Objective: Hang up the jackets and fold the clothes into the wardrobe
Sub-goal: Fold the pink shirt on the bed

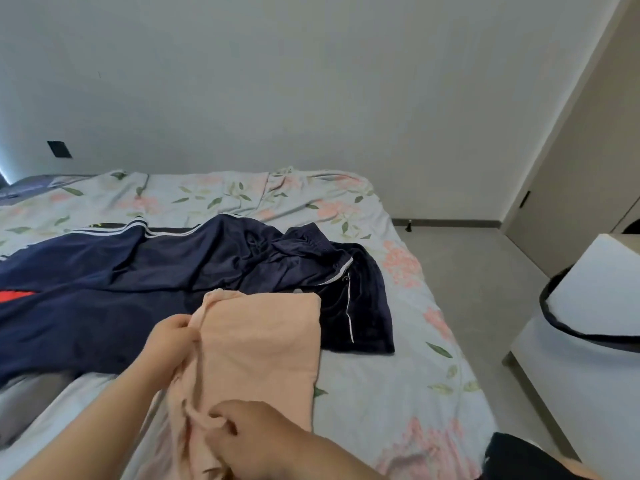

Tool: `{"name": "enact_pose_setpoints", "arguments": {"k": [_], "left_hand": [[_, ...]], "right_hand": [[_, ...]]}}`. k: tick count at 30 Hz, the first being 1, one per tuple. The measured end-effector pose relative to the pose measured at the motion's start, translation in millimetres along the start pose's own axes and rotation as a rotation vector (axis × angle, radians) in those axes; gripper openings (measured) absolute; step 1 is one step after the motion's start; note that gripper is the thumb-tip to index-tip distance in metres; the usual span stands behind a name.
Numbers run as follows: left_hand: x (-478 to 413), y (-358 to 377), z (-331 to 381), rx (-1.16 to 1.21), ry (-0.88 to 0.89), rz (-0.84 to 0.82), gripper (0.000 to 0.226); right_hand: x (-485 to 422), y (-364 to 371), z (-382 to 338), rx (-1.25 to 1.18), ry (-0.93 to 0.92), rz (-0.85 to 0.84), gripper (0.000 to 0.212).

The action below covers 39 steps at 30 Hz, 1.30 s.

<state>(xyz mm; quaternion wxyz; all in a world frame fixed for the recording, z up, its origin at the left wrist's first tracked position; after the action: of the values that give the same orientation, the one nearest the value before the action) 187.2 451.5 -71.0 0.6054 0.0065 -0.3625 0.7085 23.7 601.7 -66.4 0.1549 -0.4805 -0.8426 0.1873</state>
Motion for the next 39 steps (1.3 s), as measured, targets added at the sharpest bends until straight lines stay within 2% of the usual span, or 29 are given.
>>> {"name": "enact_pose_setpoints", "arguments": {"k": [2, 4, 6, 7, 10, 12, 14, 15, 17, 19, 23, 26, 28, 30, 32, 35, 38, 39], "left_hand": [[1, -9, -28, -0.032, 0.027, 0.119, 0.013], [10, -14, -61, -0.043, -0.020, 0.172, 0.019], [23, -14, -90, -0.158, -0.070, 0.191, 0.048], [28, -12, -101, -0.240, -0.076, 0.210, 0.056], [47, -2, -119, -0.523, -0.112, 0.238, 0.067], [55, 9, -125, -0.712, -0.140, 0.198, 0.091], [66, 18, -123, -0.698, -0.187, 0.090, 0.101], [71, 20, -120, -0.623, -0.224, 0.026, 0.095], [80, 26, -116, -0.455, -0.317, -0.073, 0.068], [91, 37, -114, -0.314, -0.365, -0.134, 0.052], [120, 73, -116, -0.109, -0.405, -0.194, 0.049], [150, 80, -125, 0.008, -0.412, -0.265, 0.072], [168, 74, -137, -0.005, -0.377, -0.258, 0.077], [186, 62, -149, -0.026, -0.372, -0.250, 0.070], [195, 53, -159, -0.082, -0.365, -0.241, 0.059], [205, 43, -171, -0.130, -0.334, -0.254, 0.058], [212, 32, -174, -0.072, -0.192, -0.131, 0.074], [214, 27, -171, -0.014, -0.144, -0.100, 0.062]], "right_hand": [[19, -9, 24, 0.028, 0.110, 0.089, 0.037], [46, -21, 59, 0.071, 0.275, 0.249, 0.027], [71, -26, 85, 0.074, 0.426, 0.337, 0.019], [78, -24, 92, 0.037, 0.482, 0.345, 0.022], [72, -13, 94, -0.141, 0.523, 0.358, 0.033], [63, -3, 88, -0.339, 0.527, 0.373, 0.041], [62, 1, 84, -0.441, 0.539, 0.401, 0.042], [63, -1, 86, -0.482, 0.550, 0.435, 0.039], [70, -9, 91, -0.586, 0.567, 0.488, 0.031], [82, -25, 94, -0.534, 0.579, 0.508, 0.028], [121, -65, 112, -0.286, 0.626, 0.518, 0.026], [142, -74, 116, -0.212, 0.650, 0.398, 0.033], [149, -69, 107, -0.124, 0.674, 0.312, 0.040], [155, -62, 96, 0.004, 0.720, 0.197, 0.042], [165, -56, 88, 0.026, 0.745, 0.135, 0.044], [188, -53, 83, -0.159, 0.712, 0.190, 0.033], [195, -54, 73, -0.439, 0.565, 0.314, 0.024], [194, -56, 69, -0.498, 0.512, 0.383, 0.026]]}}
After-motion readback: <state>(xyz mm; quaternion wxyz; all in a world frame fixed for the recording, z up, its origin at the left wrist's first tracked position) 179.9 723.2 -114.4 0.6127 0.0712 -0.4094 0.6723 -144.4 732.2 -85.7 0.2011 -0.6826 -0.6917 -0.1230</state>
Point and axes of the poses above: each hand's wrist, its own x-axis away from the middle knuckle, its own y-axis out of the palm, z = x × y, the point moved 3 cm from there along -x, towards the middle knuckle, and after that the axes turned 15 degrees about -y, right-handed, at the moved point
